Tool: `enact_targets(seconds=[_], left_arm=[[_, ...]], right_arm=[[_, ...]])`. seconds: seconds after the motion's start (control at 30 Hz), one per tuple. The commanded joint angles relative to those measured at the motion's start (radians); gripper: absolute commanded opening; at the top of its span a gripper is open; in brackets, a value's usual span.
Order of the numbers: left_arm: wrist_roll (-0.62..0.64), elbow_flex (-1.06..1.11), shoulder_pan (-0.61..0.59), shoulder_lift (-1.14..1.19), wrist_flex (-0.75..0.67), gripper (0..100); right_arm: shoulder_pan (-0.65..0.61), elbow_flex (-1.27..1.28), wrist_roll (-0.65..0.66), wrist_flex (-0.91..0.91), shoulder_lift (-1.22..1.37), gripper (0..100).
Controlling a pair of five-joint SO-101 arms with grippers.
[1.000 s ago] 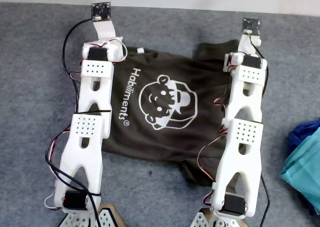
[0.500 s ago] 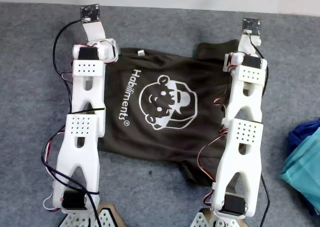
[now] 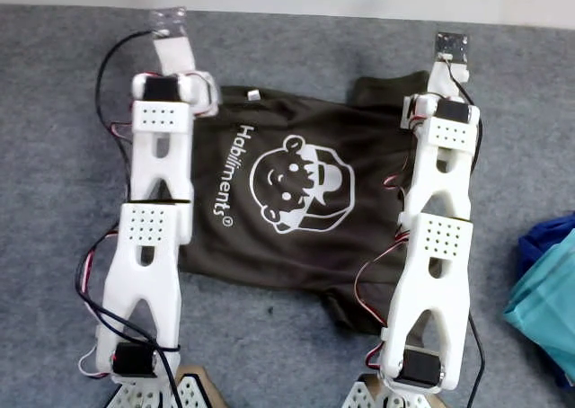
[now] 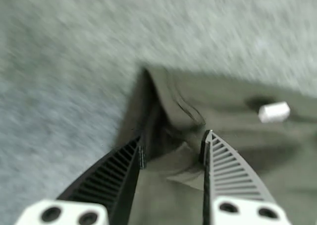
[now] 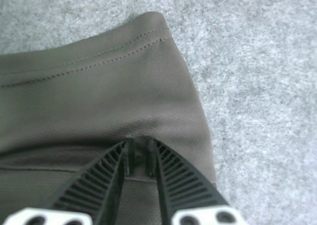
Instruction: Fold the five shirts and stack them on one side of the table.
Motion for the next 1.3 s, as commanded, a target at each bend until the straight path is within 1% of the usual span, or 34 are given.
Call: enact_targets(seconds=[0.0,0.07,0.13,0.17,0.23,0.33,0.47,0.63,0.73,1.1,1.2,1.27], left_arm=[[-0.009,-0.035,0.041,-0.022,0.040,19],[-0.009,-0.035,0.041,0.004,0.008,13],[-0.011,-0.035,0.038,0.022,-0.044,3],[-0.011,-0.035,0.036,0.027,-0.058,0],[-0.011,-0.035,0.031,0.035,-0.063,3],[-0.011,-0.035,0.027,0.039,-0.064,0],[-0.011,-0.035,0.018,0.039,-0.081,1],[-0.005,-0.027,-0.007,0.042,-0.316,1],[-0.006,0.005,-0.008,0.042,-0.388,1],[-0.002,0.016,-0.013,0.033,-0.405,1],[-0.002,-0.048,-0.028,0.031,-0.399,1],[-0.002,-0.039,-0.035,0.013,-0.397,1]], right_arm=[[0.016,-0.047,-0.011,-0.012,-0.008,6.7],[0.016,-0.047,-0.011,-0.012,-0.008,6.7],[0.016,-0.047,-0.011,-0.012,-0.008,6.7],[0.016,-0.047,-0.011,-0.012,-0.008,6.7],[0.016,-0.051,-0.012,-0.012,-0.008,6.7],[0.016,-0.056,-0.012,0.018,-0.012,6.7],[0.010,-0.056,-0.012,0.045,-0.016,6.7],[0.012,-0.056,-0.012,0.044,-0.016,6.7],[0.015,-0.056,-0.012,0.042,-0.016,6.7],[0.012,-0.058,-0.012,0.038,-0.018,7.0],[0.012,-0.058,-0.012,0.038,-0.018,7.0],[0.013,-0.058,-0.012,0.038,-0.018,7.0]])
